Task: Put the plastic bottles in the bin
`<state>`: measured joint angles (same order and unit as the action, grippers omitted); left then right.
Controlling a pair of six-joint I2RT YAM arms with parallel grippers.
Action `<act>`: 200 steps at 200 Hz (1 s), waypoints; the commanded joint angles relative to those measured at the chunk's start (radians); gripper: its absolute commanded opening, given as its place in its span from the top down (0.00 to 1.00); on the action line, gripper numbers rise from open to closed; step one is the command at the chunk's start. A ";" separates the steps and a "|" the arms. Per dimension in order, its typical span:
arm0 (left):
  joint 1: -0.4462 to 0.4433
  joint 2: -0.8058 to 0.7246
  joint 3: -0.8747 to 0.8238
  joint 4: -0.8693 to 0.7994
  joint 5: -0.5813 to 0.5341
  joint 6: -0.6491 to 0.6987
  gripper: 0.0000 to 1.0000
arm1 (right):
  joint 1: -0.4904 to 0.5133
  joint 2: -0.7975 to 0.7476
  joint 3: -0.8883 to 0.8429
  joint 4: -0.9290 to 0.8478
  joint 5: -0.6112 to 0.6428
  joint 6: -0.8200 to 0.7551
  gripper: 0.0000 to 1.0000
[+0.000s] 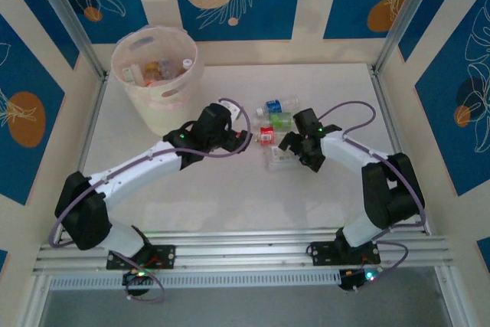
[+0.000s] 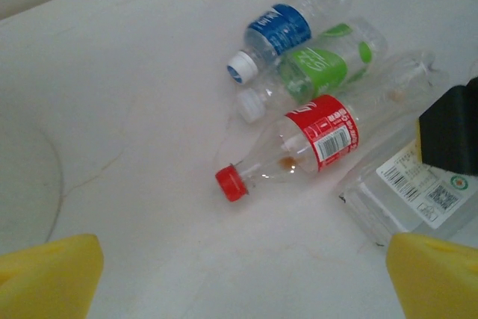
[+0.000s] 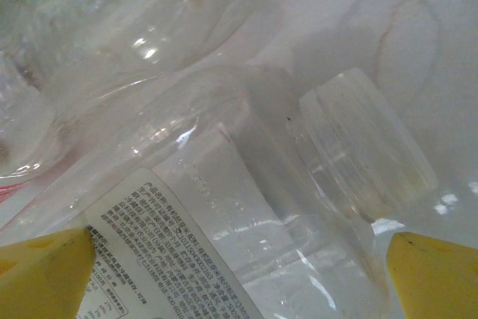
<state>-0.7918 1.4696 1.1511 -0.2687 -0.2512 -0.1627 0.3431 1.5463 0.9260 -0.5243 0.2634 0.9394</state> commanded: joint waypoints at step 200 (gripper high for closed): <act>-0.192 0.562 0.145 0.292 0.418 0.362 0.01 | -0.205 -0.402 -0.095 -0.253 -0.107 -0.077 0.01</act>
<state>-0.9863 1.9820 1.2415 0.0216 0.0891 0.1871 0.1432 1.1725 0.8482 -0.7418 0.1478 0.8452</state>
